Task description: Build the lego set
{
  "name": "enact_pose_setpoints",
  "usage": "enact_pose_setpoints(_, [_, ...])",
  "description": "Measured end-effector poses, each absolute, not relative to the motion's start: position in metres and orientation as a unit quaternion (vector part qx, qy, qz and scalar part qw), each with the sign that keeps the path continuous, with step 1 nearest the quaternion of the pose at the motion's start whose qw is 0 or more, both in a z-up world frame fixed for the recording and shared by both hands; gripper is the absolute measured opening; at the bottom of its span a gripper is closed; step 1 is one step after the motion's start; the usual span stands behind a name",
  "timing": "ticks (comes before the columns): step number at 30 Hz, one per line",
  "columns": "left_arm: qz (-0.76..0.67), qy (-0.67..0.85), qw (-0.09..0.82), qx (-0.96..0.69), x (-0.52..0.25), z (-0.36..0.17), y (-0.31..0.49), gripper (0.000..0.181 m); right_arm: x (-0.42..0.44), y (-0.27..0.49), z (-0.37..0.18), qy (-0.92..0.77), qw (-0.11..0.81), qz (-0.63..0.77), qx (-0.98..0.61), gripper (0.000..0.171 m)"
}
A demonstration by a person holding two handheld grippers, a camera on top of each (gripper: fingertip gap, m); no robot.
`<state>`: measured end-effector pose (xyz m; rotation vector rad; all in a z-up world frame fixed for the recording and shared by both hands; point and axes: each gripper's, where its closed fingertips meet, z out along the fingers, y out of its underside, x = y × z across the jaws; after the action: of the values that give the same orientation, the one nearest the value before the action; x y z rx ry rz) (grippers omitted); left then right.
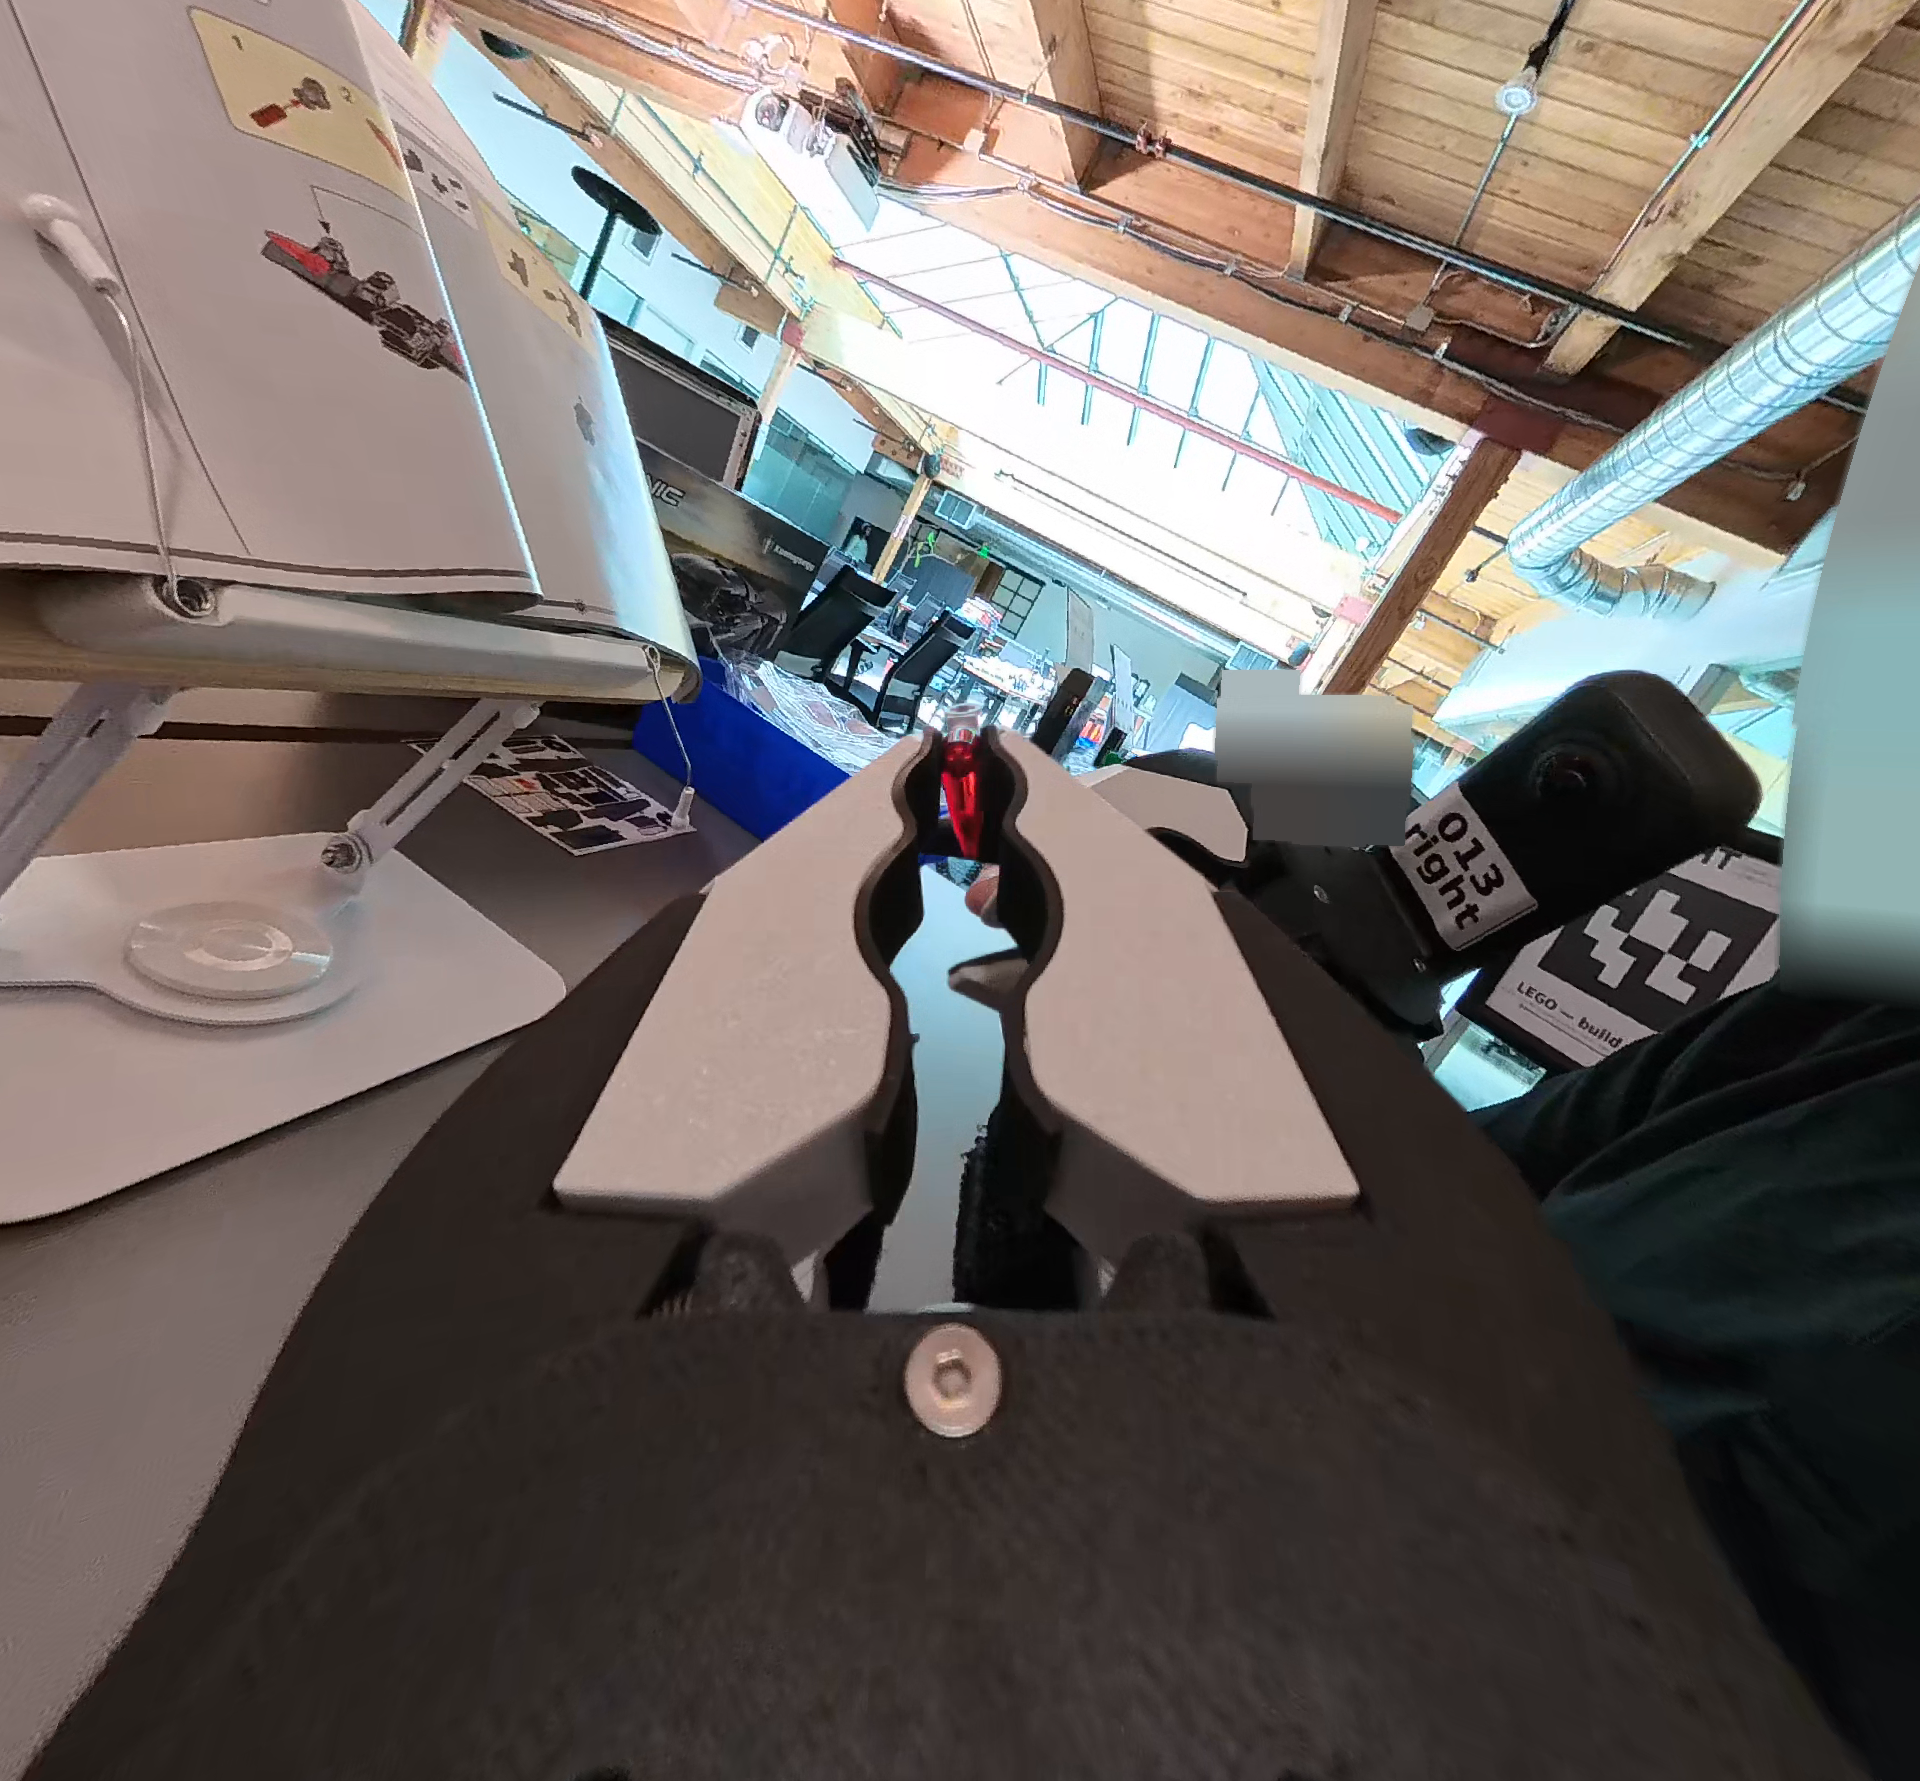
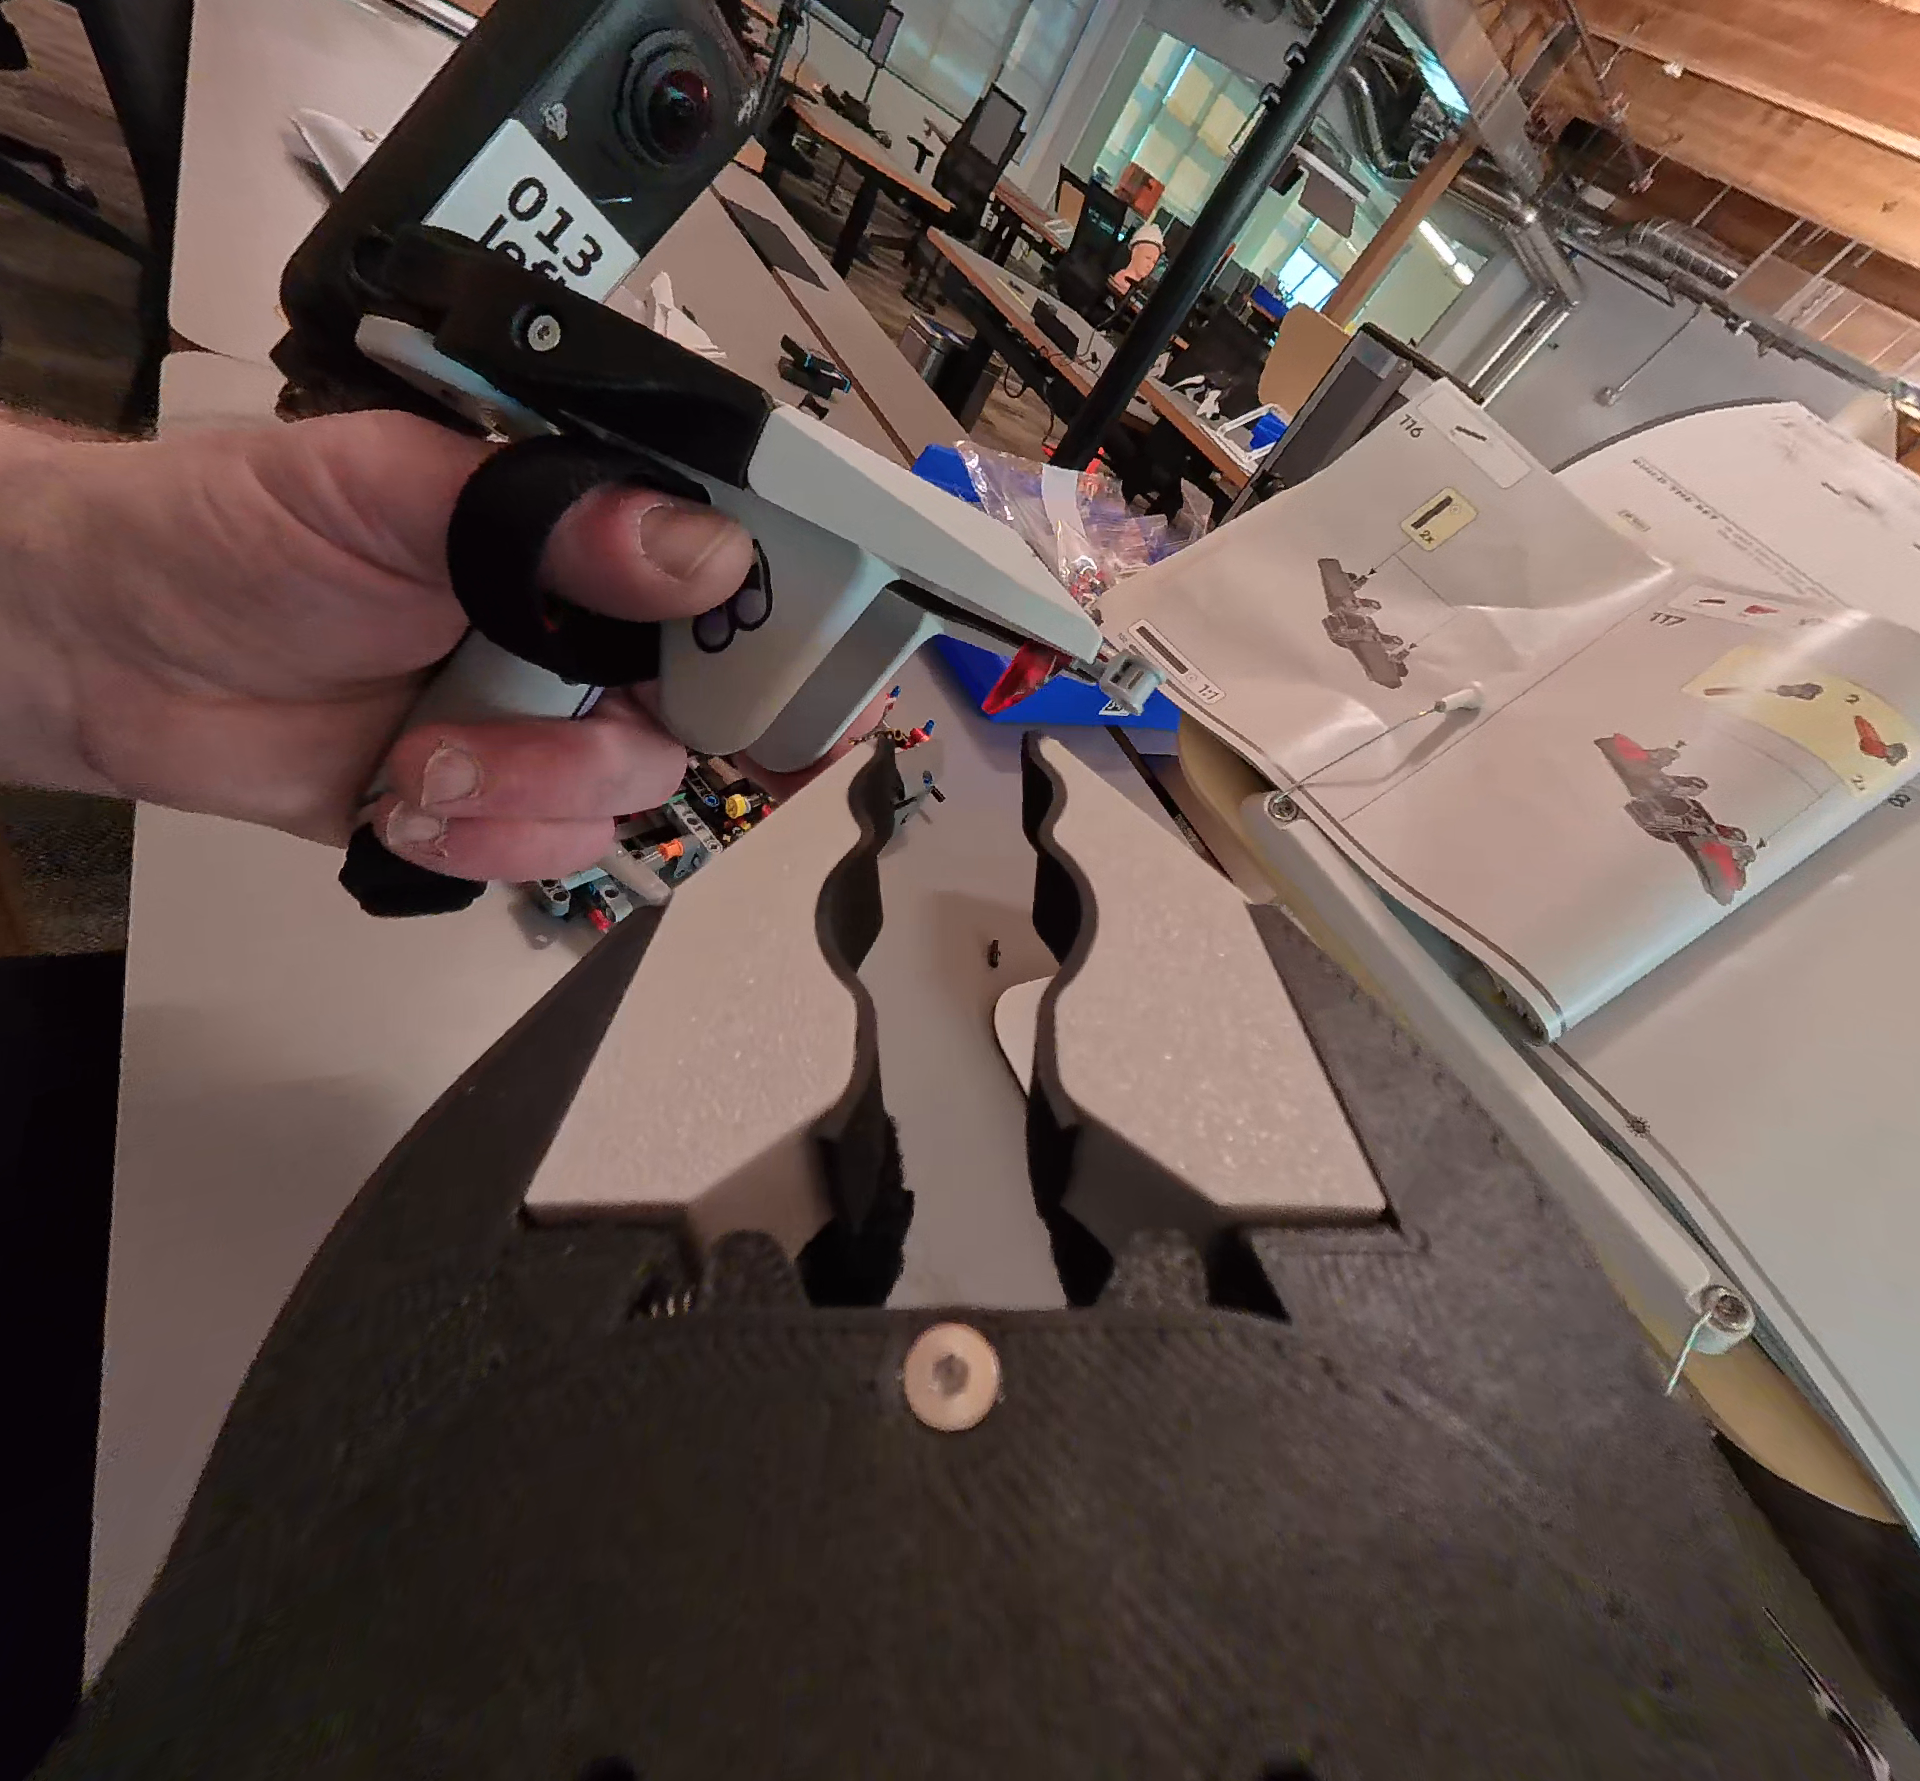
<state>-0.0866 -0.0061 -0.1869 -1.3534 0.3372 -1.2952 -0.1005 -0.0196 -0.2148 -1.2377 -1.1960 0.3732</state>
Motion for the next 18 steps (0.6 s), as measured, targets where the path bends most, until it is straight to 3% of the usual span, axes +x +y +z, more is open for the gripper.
enact_pose_setpoints(18, [-0.582, 0.092, 0.58, -0.563, -0.094, -0.185, 0.001, 0.005, -0.101, -0.01, -0.204, -0.483, 0.636, 0.208, -0.565, 0.019])
